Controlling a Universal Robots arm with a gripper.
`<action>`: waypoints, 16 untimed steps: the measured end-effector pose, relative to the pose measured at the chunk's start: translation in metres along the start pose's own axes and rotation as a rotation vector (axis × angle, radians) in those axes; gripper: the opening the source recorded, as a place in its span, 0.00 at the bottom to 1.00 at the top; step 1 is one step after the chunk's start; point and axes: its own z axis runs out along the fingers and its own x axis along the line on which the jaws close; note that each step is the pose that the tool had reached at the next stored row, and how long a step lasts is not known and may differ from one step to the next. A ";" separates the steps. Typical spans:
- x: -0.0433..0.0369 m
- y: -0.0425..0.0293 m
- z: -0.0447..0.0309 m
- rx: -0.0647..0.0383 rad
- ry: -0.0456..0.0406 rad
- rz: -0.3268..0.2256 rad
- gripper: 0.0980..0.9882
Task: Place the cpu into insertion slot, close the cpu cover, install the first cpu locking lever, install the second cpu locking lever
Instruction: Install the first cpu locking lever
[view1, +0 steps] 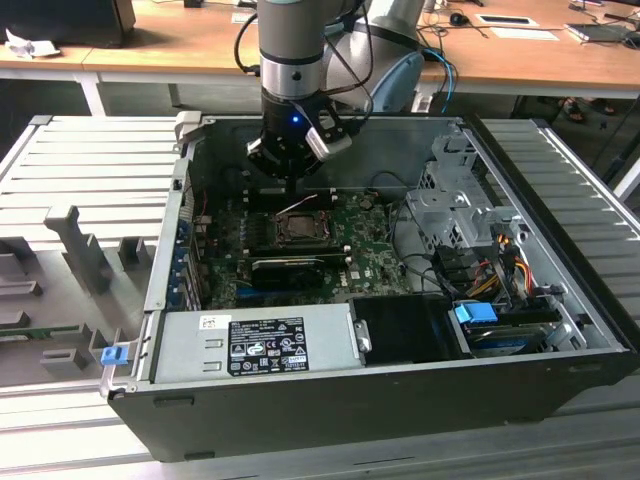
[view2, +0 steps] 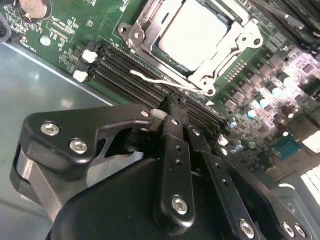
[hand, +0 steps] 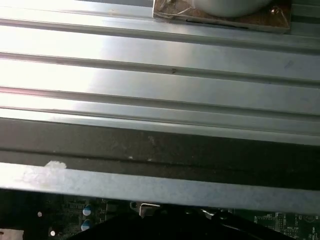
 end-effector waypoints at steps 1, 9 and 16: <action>-0.0009 -0.0003 0.0024 0.000 0.0003 0.000 0.01; -0.0082 -0.0033 0.0054 0.002 0.0004 0.000 0.01; -0.0142 -0.0037 0.0101 0.002 0.0008 -0.006 0.01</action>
